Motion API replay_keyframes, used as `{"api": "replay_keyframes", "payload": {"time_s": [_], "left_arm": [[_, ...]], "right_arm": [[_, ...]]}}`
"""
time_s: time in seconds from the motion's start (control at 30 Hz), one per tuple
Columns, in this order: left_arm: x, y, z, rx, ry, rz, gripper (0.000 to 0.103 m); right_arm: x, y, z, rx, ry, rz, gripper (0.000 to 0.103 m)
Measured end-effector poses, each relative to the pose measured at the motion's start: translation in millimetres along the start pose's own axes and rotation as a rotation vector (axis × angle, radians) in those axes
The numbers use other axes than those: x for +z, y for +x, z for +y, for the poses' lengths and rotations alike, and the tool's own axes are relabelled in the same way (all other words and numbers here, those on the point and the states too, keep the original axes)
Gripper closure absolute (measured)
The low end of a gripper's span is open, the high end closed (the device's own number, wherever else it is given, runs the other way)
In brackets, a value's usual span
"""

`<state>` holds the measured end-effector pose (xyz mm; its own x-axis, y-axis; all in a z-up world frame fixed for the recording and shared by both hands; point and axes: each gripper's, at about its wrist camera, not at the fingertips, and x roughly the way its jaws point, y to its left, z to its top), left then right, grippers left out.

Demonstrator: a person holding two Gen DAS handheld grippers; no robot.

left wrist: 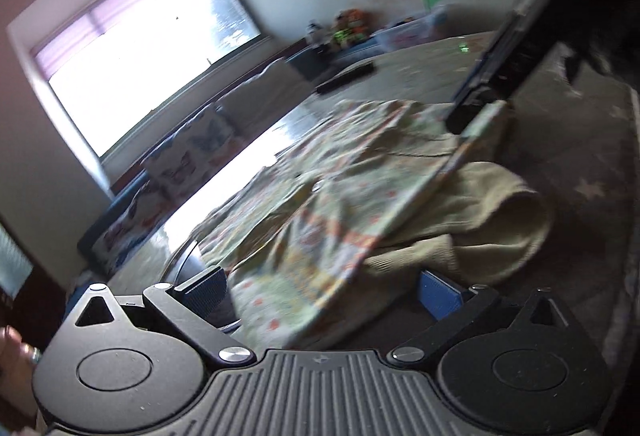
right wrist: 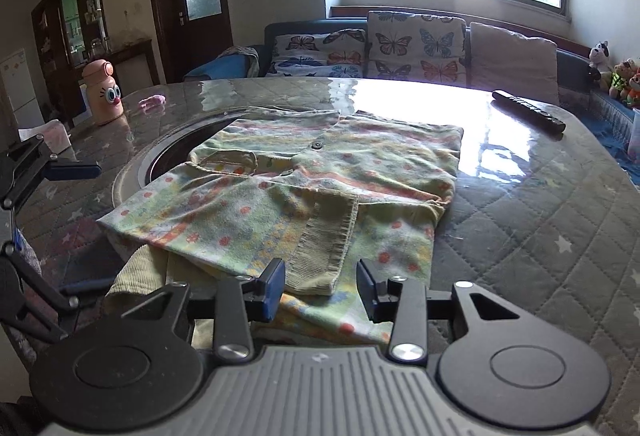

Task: Fold clothes
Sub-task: 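Grasp the corduroy hem with both grippers and lift it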

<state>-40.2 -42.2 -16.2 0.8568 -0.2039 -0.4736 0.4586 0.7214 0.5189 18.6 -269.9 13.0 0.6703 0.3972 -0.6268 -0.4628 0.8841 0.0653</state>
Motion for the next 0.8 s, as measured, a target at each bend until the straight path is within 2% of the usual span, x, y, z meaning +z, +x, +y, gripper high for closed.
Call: {"api": "replay_keyframes", "payload": {"time_s": [0.1, 0.17, 0.27, 0.37, 0.43, 0.53, 0.63, 0.8], "left_arm": [[3, 4, -10, -0.04, 0.039, -0.018, 0.005], [3, 9, -13, -0.052, 0.054, -0.025, 0.007], [7, 11, -13, -0.08, 0.062, -0.045, 0.017], [9, 12, -11, -0.121, 0.045, -0.062, 0.035], [12, 12, -9, -0.166, 0.009, -0.068, 0.065], [17, 9, 1, -0.205, -0.077, -0.078, 0.083], [25, 12, 22, -0.208, -0.198, -0.072, 0.091], [36, 27, 51, -0.208, -0.351, -0.049, 0.093]], "right_arm": [[-4, -7, -1, -0.012, -0.008, 0.001, 0.055], [-6, -11, -1, -0.017, -0.011, -0.001, 0.055], [-9, -16, -2, -0.018, -0.014, 0.002, 0.055], [-10, -17, -1, -0.023, -0.022, 0.009, 0.055], [-11, -17, -1, -0.022, -0.023, 0.012, 0.055], [-13, -19, 1, -0.016, -0.039, 0.015, 0.055], [-16, -21, 4, -0.005, -0.07, 0.019, 0.055], [-22, -21, 19, 0.025, -0.153, 0.015, 0.051]]}}
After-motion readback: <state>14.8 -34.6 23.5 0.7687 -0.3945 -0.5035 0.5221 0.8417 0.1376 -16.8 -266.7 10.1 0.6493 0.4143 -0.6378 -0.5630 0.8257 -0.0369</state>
